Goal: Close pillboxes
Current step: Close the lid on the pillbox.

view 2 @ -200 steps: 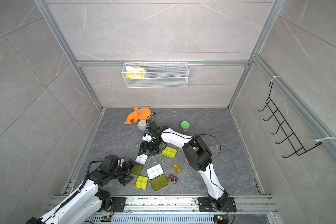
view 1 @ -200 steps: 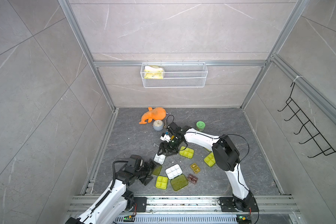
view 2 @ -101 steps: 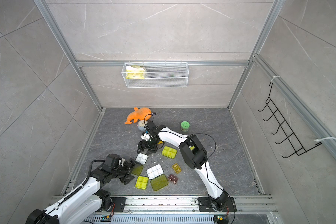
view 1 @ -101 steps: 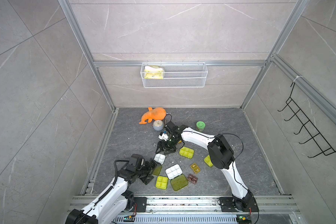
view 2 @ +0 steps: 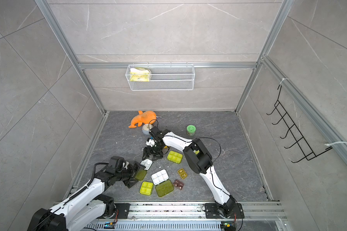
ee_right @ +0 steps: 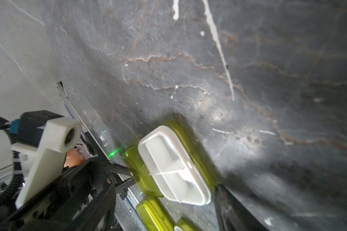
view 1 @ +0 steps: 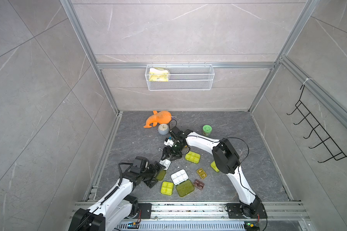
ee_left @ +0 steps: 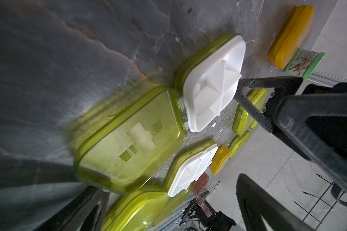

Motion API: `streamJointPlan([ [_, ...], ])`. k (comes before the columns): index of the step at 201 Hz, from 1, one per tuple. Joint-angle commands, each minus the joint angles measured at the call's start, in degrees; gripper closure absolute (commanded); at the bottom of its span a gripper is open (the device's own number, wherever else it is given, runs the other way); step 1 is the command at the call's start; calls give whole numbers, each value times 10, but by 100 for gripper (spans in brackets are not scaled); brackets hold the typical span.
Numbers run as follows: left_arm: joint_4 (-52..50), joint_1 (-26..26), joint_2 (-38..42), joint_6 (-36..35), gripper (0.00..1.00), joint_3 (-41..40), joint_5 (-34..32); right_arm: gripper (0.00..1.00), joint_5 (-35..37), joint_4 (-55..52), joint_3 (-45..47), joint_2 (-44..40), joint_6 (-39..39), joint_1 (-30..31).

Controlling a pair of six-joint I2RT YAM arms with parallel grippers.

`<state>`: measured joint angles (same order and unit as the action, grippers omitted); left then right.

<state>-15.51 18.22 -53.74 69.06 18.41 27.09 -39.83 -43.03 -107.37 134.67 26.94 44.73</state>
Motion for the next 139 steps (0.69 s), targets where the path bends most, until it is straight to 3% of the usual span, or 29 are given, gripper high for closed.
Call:
streamJointPlan([
  [1, -21, -4, -6, -26, 0, 31, -7, 22, 6, -6, 28, -26, -15, 5],
  [55, -54, -6, 4, -44, 1, 63, -18, 22, 3, 19, 78, -64, -10, 5],
  [139, -48, -7, -11, -49, 1, 97, -21, 22, -7, 15, 68, -67, -16, 6],
])
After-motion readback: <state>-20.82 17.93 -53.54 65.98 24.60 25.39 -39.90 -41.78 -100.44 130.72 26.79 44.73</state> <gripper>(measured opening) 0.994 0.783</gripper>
